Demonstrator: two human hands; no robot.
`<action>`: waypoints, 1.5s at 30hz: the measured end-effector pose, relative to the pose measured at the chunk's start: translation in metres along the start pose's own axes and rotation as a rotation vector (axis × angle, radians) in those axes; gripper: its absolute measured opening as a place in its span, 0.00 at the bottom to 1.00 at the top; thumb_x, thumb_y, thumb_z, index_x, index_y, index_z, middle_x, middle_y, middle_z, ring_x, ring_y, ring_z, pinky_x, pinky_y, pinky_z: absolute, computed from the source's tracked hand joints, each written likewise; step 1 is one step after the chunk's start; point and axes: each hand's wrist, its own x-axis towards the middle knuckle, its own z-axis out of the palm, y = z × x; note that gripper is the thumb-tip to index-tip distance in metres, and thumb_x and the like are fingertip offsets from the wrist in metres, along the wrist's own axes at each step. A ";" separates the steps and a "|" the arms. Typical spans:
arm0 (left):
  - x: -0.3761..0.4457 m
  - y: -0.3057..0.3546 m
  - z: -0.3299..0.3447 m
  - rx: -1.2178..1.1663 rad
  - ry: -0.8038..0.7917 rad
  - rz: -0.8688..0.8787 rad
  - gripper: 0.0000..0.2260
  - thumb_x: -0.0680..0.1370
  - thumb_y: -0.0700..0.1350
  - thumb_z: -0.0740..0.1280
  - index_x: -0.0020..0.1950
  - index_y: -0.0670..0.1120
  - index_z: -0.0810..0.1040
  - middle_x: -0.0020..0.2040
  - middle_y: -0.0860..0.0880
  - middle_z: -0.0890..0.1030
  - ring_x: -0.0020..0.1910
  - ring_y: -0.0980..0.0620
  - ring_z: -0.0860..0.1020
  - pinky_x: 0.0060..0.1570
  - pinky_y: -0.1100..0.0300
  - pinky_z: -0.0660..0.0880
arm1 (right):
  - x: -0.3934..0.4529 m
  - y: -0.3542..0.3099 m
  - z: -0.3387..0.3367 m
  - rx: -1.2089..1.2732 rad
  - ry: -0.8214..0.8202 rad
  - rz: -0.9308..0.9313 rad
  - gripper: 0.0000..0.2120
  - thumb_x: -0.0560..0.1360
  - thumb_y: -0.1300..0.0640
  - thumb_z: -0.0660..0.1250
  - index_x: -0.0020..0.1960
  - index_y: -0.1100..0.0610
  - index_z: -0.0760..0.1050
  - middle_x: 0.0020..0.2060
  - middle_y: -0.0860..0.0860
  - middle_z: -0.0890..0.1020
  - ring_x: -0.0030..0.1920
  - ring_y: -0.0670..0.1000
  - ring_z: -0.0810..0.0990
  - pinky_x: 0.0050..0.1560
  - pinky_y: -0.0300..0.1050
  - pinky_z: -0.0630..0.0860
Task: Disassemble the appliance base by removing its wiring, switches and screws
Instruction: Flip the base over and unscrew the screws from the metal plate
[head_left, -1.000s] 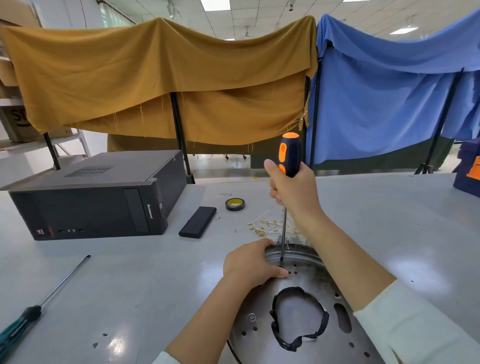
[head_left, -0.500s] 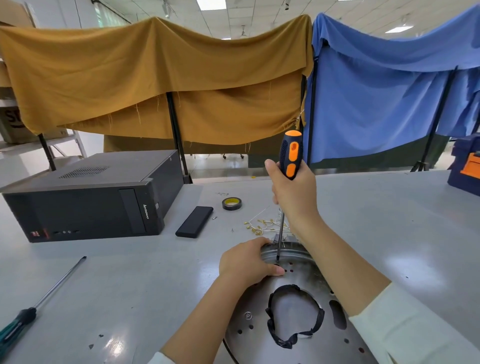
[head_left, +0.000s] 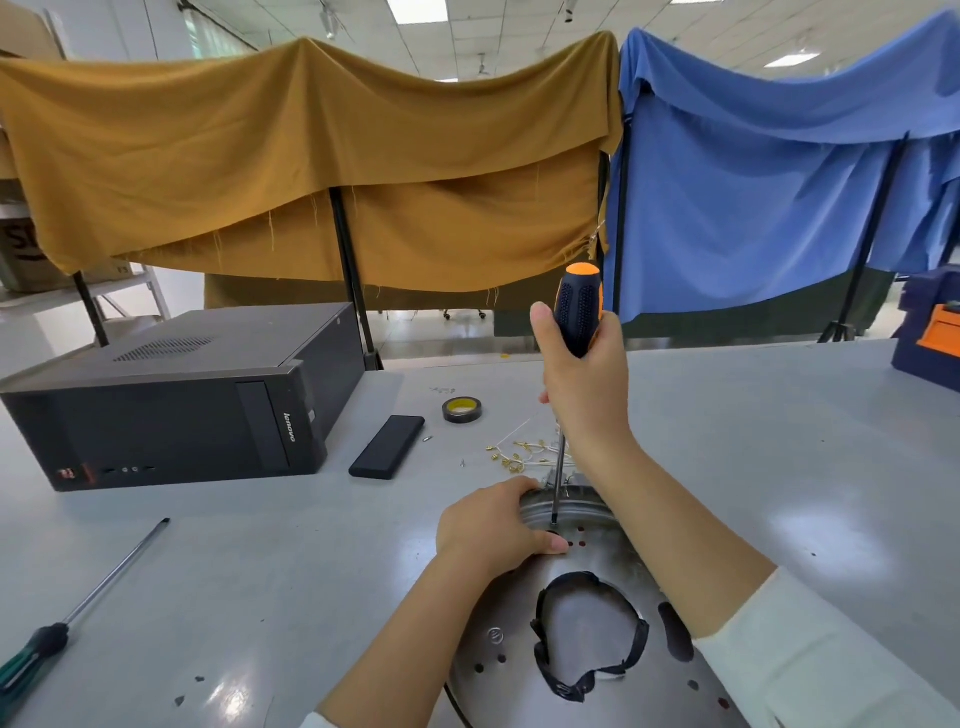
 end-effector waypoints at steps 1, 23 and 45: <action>0.000 0.000 0.000 0.002 0.001 0.000 0.31 0.64 0.66 0.71 0.64 0.62 0.68 0.57 0.57 0.78 0.55 0.52 0.77 0.46 0.60 0.69 | 0.003 -0.001 -0.001 0.025 -0.048 0.036 0.11 0.74 0.51 0.68 0.39 0.52 0.67 0.27 0.48 0.69 0.25 0.47 0.67 0.24 0.41 0.68; -0.001 0.001 0.000 -0.002 0.001 0.007 0.30 0.64 0.66 0.71 0.63 0.63 0.69 0.54 0.57 0.79 0.52 0.53 0.78 0.46 0.60 0.70 | 0.021 -0.009 -0.015 0.183 -0.882 0.295 0.16 0.74 0.61 0.65 0.30 0.52 0.65 0.22 0.47 0.62 0.22 0.46 0.58 0.22 0.35 0.58; 0.000 0.000 0.000 0.008 0.014 0.017 0.32 0.64 0.66 0.71 0.66 0.62 0.67 0.58 0.56 0.78 0.58 0.52 0.75 0.47 0.61 0.67 | 0.012 -0.004 -0.017 -0.082 -0.133 0.037 0.09 0.73 0.57 0.70 0.40 0.55 0.70 0.29 0.51 0.73 0.26 0.46 0.73 0.29 0.44 0.77</action>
